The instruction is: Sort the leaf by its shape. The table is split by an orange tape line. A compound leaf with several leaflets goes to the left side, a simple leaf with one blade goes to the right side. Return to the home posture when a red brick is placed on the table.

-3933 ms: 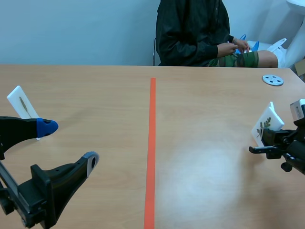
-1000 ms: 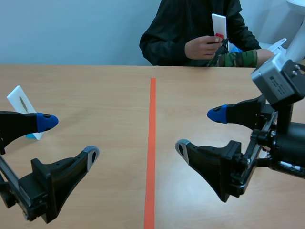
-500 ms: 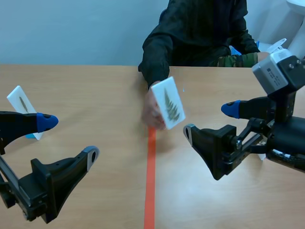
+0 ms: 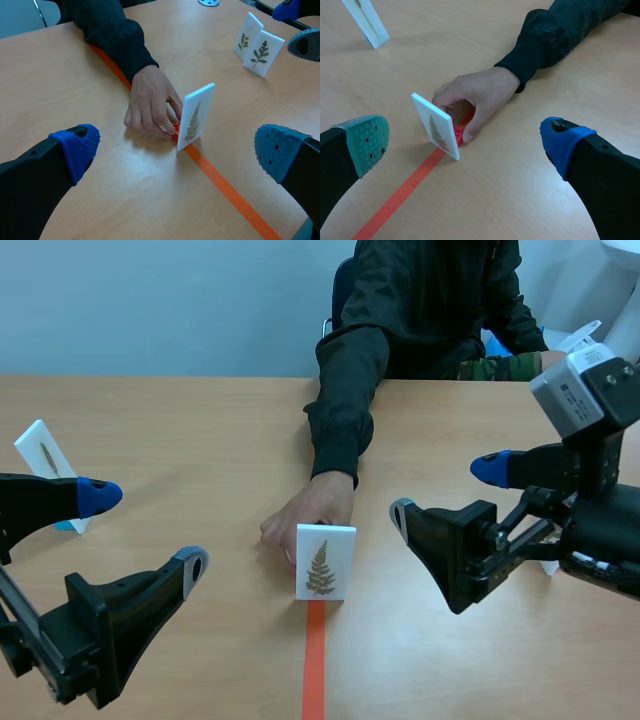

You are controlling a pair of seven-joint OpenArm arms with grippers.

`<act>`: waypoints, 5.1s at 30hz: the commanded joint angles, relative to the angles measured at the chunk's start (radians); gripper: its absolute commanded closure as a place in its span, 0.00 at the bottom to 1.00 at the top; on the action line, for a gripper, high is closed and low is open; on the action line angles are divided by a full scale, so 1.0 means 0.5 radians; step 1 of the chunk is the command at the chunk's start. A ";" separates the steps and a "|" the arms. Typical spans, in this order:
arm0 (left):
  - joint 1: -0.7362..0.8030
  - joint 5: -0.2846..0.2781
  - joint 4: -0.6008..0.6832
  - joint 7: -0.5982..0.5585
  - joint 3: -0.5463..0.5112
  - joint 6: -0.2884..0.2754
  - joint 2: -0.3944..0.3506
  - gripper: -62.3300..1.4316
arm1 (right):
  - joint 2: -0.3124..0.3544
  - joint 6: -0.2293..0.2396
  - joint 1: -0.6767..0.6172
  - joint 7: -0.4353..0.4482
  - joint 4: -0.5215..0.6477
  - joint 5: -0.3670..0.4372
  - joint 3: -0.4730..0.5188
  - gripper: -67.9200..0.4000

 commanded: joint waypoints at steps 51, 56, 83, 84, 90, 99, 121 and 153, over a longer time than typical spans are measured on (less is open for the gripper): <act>-0.005 -0.019 0.012 -0.031 -0.009 -0.005 -0.001 0.00 | -0.110 0.001 0.380 0.564 -0.718 -0.700 -0.440 0.08; -0.005 -0.019 0.012 -0.031 -0.009 -0.005 0.000 0.00 | -0.245 0.001 0.547 0.724 -1.006 -0.862 -0.556 0.08; -0.005 -0.019 0.012 -0.031 -0.009 -0.005 -0.001 0.00 | -0.581 -0.127 0.838 1.077 -1.566 -1.366 -0.864 0.35; -0.005 -0.019 0.012 -0.031 -0.009 -0.005 -0.001 0.00 | -0.577 -0.127 0.832 1.077 -1.566 -1.366 -0.864 0.38; -0.005 -0.019 0.012 -0.030 -0.009 -0.005 -0.001 0.00 | -0.554 -0.127 0.809 1.070 -1.566 -1.370 -0.864 0.52; -0.005 -0.019 0.012 -0.030 -0.009 -0.005 -0.001 0.00 | -0.548 -0.127 0.803 1.040 -1.566 -1.371 -0.864 0.78; -0.005 -0.018 0.012 -0.023 -0.009 -0.005 -0.001 0.00 | -0.447 -0.079 0.448 1.019 -1.017 -1.160 -0.462 0.97; -0.005 -0.018 0.012 -0.024 -0.009 -0.005 -0.001 0.00 | -0.443 -0.008 0.137 0.778 -0.977 -0.741 0.539 0.97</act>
